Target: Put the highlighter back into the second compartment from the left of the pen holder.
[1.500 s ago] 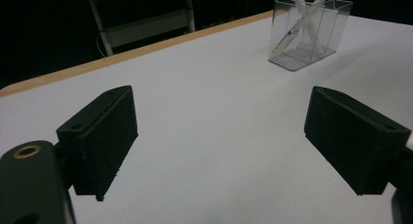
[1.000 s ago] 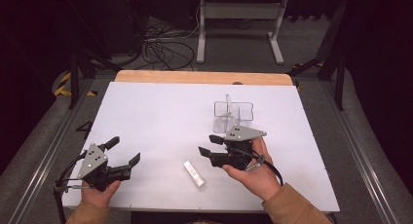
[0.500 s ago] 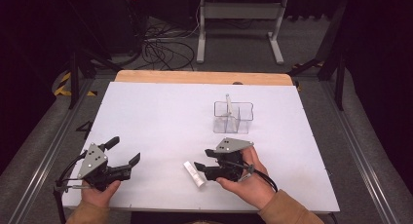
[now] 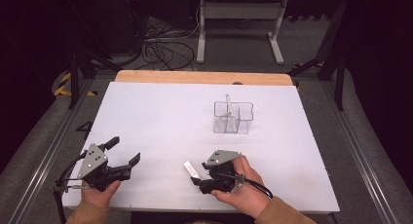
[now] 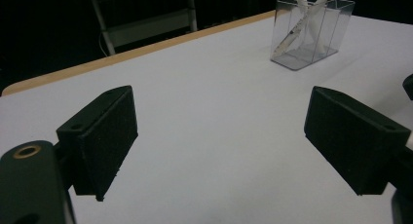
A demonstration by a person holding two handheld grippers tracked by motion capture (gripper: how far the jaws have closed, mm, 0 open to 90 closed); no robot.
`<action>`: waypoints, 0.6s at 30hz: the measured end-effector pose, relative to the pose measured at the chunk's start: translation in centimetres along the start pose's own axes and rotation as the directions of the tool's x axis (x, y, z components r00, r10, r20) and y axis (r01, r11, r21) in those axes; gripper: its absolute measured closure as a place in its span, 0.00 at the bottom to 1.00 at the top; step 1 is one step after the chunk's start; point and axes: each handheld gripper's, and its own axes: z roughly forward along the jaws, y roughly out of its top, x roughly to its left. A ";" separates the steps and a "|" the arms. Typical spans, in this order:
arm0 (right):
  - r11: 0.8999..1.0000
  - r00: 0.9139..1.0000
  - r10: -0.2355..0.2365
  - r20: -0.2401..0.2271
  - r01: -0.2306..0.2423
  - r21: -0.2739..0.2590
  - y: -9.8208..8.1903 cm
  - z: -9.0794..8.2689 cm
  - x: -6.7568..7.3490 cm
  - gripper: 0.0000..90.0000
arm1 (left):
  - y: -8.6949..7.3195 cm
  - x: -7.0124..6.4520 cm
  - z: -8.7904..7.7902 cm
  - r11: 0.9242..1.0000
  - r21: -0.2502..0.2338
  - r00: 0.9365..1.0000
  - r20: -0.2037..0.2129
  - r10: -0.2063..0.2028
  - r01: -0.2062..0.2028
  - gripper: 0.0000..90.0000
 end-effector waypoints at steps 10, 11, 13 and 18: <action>0.997 1.000 0.002 0.013 -0.003 0.076 -1.1 1.3 0.7 0.43 | 0.0 0.0 0.0 1.000 -0.001 1.000 0.000 0.000 0.000 0.15; 0.997 1.000 0.003 0.016 -0.004 0.078 -1.2 1.4 0.8 0.43 | 0.0 0.0 0.0 1.000 0.000 1.000 0.000 0.000 0.000 0.15; 0.996 1.000 0.005 0.022 -0.007 0.087 -1.3 1.4 0.9 0.43 | 0.0 0.0 0.0 1.000 0.000 1.000 0.000 0.000 0.000 0.15; 0.995 0.999 0.010 0.042 -0.015 0.099 -1.6 1.6 1.1 0.46 | 0.0 0.0 0.0 1.000 0.001 1.000 0.000 0.002 -0.002 0.15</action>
